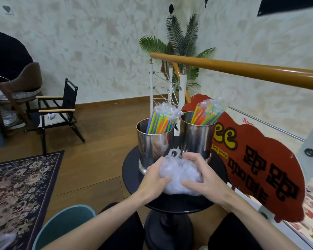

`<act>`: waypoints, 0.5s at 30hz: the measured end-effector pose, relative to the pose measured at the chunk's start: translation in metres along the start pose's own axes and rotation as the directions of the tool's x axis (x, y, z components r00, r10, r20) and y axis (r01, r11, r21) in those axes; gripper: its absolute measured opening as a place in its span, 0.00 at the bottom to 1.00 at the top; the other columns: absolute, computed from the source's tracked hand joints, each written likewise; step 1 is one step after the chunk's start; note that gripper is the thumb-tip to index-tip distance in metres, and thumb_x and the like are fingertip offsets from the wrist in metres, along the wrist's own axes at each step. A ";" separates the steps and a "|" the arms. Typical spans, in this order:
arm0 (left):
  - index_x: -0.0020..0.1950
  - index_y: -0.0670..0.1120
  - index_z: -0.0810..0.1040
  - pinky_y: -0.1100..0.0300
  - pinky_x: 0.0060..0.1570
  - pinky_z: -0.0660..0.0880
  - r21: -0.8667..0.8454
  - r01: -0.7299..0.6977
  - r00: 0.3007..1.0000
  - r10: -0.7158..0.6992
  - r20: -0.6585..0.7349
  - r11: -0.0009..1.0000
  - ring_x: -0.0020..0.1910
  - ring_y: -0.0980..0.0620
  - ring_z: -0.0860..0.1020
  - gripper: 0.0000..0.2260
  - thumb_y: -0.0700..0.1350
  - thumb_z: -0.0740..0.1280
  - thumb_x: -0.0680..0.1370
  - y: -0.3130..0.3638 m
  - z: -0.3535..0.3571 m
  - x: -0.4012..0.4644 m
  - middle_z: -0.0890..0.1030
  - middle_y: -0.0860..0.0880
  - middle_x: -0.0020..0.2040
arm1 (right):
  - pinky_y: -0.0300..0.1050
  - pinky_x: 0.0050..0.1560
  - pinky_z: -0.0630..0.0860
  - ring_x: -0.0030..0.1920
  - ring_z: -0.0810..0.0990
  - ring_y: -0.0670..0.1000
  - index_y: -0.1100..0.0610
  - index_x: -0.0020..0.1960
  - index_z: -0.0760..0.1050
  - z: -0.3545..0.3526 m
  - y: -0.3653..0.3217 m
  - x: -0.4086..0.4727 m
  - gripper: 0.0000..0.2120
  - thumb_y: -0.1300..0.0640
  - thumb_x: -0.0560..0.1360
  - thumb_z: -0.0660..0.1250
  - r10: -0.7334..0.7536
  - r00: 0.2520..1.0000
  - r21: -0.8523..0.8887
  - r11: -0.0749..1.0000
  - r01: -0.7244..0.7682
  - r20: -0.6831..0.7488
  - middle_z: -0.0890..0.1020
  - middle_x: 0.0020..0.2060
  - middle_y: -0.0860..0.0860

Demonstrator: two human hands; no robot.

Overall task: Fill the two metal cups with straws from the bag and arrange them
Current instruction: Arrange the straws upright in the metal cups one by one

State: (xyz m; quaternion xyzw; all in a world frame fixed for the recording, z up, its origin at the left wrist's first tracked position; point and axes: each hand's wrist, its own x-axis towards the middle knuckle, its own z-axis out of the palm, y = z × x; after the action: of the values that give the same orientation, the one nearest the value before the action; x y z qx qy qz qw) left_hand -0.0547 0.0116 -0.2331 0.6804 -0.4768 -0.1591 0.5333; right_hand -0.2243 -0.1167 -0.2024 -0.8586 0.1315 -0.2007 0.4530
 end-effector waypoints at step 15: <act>0.83 0.51 0.49 0.68 0.71 0.57 0.214 -0.109 0.935 0.027 0.355 0.971 0.76 0.65 0.56 0.38 0.40 0.63 0.76 0.029 0.008 -0.008 0.58 0.59 0.77 | 0.41 0.34 0.67 0.32 0.71 0.42 0.53 0.39 0.72 0.009 0.011 0.013 0.13 0.70 0.70 0.68 0.002 0.969 -0.073 0.997 -0.021 -0.247 0.76 0.31 0.46</act>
State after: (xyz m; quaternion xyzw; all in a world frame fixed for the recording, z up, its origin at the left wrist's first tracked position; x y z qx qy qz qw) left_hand -0.0785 0.0146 -0.2129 0.6816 -0.6024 -0.2024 0.3628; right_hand -0.2094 -0.1211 -0.2132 -0.8425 0.1994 -0.2982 0.4018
